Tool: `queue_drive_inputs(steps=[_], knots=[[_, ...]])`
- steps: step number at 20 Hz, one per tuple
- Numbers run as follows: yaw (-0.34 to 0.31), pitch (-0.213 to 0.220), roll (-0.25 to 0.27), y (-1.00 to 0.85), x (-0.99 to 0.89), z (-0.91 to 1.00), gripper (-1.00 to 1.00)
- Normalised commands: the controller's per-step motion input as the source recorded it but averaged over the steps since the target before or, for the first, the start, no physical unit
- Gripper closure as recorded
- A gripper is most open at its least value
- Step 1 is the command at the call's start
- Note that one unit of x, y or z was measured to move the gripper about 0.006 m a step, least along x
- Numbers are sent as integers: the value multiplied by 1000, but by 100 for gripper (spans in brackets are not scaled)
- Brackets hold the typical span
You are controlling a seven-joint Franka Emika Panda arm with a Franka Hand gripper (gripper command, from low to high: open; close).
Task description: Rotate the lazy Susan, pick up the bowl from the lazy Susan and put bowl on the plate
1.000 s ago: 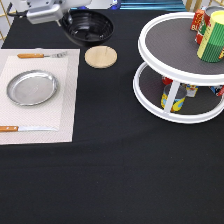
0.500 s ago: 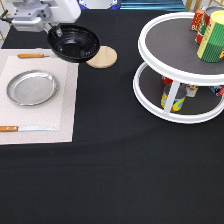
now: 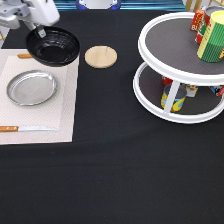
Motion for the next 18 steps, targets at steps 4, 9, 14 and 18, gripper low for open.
queue_drive_inputs(steps=[4,9,14,18], knots=[[-270,-23,0,-291,-353,-239,100],[-274,0,0,-254,-423,-298,100],[-273,-1,-51,-170,-438,-426,100],[-265,0,-94,-23,-332,-377,100]])
